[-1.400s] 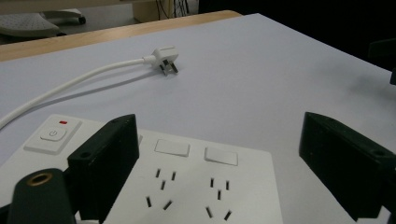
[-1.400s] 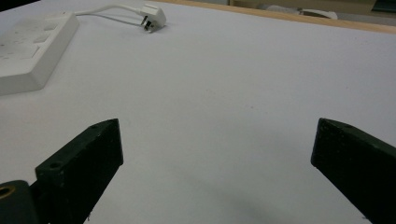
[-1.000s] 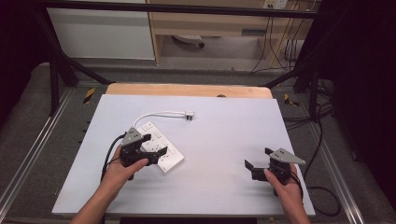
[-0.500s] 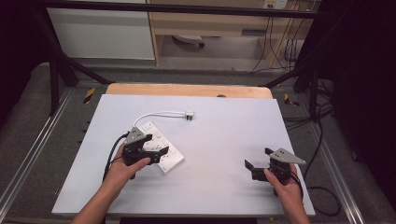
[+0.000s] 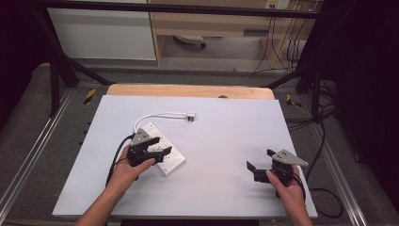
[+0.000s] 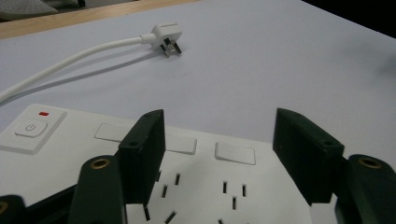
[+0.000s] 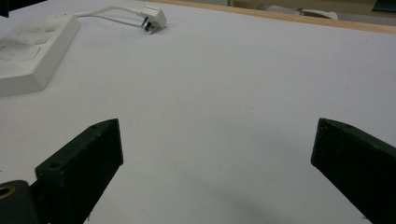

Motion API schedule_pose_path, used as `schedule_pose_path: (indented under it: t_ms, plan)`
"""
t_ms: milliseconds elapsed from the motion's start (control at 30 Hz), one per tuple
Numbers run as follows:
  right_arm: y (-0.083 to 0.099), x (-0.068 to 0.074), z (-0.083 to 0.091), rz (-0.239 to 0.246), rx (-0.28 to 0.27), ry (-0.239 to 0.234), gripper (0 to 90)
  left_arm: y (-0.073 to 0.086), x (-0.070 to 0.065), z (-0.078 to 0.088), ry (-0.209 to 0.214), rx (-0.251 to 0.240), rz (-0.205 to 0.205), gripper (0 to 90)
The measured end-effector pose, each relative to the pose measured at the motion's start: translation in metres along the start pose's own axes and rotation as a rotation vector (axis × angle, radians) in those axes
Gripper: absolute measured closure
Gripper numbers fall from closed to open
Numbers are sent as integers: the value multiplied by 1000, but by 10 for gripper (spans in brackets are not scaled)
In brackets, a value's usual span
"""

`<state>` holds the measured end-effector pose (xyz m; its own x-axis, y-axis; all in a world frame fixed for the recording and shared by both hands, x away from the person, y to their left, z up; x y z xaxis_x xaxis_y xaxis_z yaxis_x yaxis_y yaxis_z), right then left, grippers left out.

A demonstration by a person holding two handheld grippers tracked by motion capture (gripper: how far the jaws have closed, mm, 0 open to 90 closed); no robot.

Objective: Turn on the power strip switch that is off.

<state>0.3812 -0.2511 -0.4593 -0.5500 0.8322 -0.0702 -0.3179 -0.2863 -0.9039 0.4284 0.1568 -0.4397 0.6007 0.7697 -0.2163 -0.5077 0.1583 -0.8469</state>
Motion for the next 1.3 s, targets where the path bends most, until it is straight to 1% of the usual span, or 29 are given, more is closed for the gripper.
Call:
schedule_pose_path:
  t_ms: [67,133,200,300,467,633,833,1000,1133,1300]
  plan:
    - [0,0,0,-2,-1,-1,26,0,-1,-2,4,8,-5,378]
    - [0,0,0,0,-1,-1,26,1,-2,-4,14,13,-4,430]
    - [0,0,0,2,-1,-1,26,1,-2,-6,18,19,-2,455]
    - [0,0,0,1,-1,-1,26,2,-2,-10,21,27,5,501]
    - [0,-1,0,3,-2,0,26,3,-3,-12,36,45,-7,584]
    - [0,-1,0,6,-3,0,26,5,-4,-14,41,52,-16,674]
    - [0,-1,0,6,-2,-2,26,7,-5,-18,58,64,-31,775]
    - [0,0,0,7,-2,-3,26,7,-1,-21,47,62,-29,850]
    - [-1,0,0,8,-3,-4,26,8,1,-25,44,66,-27,894]
    - [-1,0,0,5,-3,-5,26,9,2,-28,44,73,-37,900]
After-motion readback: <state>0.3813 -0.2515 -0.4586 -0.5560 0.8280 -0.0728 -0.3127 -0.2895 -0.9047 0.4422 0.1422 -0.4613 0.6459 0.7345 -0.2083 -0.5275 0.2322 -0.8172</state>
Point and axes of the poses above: each handheld gripper's, and its own axes: z roughly backward along the jaws, y roughly out of its underside, x roughly to its left, the point moved 4 cm from there along -z, roughly forward along the jaws, and after that the axes turned 8 degrees about z, right-handed, at the moved point
